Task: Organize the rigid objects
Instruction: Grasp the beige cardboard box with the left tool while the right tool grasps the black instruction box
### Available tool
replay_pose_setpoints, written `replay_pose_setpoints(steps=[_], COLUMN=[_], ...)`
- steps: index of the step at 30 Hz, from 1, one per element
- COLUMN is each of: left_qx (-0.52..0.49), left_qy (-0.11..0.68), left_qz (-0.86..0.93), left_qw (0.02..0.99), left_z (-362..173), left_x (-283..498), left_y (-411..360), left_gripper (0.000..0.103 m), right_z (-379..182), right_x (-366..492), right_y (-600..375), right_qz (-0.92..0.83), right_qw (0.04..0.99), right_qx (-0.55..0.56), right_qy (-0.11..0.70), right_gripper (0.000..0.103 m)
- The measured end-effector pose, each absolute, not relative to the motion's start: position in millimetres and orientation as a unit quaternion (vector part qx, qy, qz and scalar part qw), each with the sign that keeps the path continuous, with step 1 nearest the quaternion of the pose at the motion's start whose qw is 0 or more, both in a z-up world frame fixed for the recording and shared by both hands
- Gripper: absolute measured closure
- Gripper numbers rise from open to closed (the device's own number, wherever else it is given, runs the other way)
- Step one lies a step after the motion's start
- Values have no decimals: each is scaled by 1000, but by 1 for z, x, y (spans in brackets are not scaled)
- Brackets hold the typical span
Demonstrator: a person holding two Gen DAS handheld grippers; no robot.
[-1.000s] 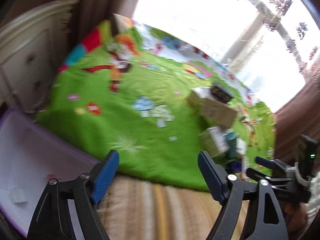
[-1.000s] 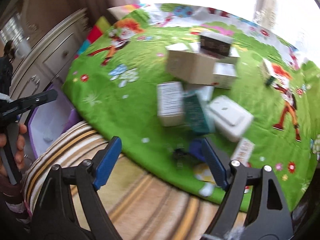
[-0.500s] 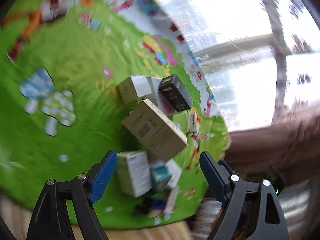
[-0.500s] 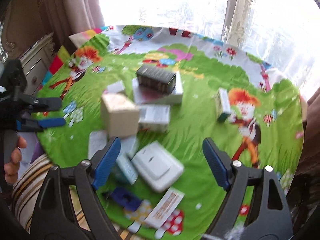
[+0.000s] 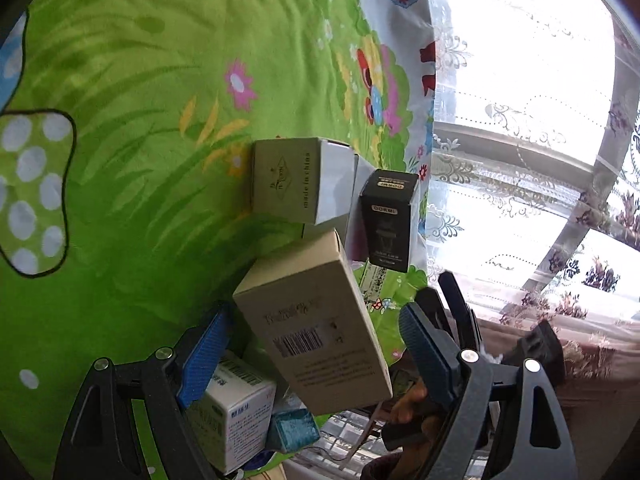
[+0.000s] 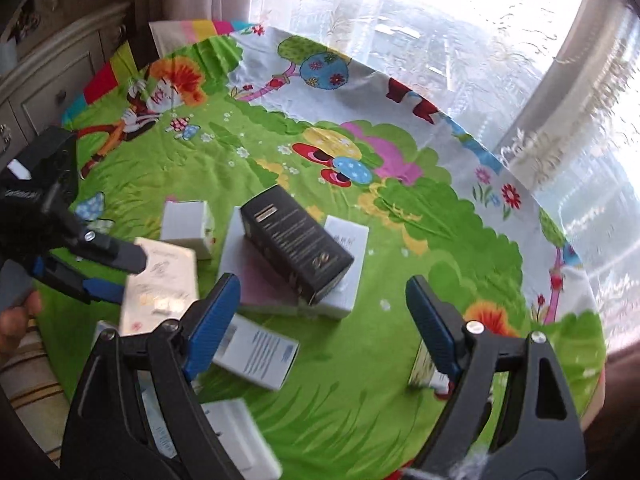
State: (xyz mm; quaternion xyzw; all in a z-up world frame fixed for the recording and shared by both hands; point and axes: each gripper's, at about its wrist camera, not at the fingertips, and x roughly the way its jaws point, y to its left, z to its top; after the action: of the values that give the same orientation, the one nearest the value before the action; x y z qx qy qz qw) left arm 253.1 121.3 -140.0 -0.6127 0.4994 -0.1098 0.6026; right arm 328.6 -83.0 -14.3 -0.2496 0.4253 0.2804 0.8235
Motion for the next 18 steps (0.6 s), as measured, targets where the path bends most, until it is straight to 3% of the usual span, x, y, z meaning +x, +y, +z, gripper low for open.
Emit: replay_pose_setpoints(steps=[7, 9, 11, 13, 18], left_qx=[-628, -626, -624, -625, -632], left_qy=[497, 498, 501, 499, 481], left_qz=[-116, -116, -115, -118, -126], left_qw=[587, 589, 588, 588, 595], left_z=[-147, -148, -147, -148, -139], left_x=[260, 262, 264, 264, 257], left_y=[116, 115, 115, 115, 122], left_gripper=[25, 32, 44, 45, 49], right_z=[-42, -50, -57, -62, -59], right_x=[352, 356, 359, 360, 345], right_y=[-58, -54, -52, -52, -59], right_qz=[319, 331, 332, 339, 329], right_qw=[795, 786, 780, 773, 781], right_qx=[-265, -262, -262, -250, -247], right_qy=[442, 451, 461, 474, 469], right_gripper=[17, 22, 44, 60, 60])
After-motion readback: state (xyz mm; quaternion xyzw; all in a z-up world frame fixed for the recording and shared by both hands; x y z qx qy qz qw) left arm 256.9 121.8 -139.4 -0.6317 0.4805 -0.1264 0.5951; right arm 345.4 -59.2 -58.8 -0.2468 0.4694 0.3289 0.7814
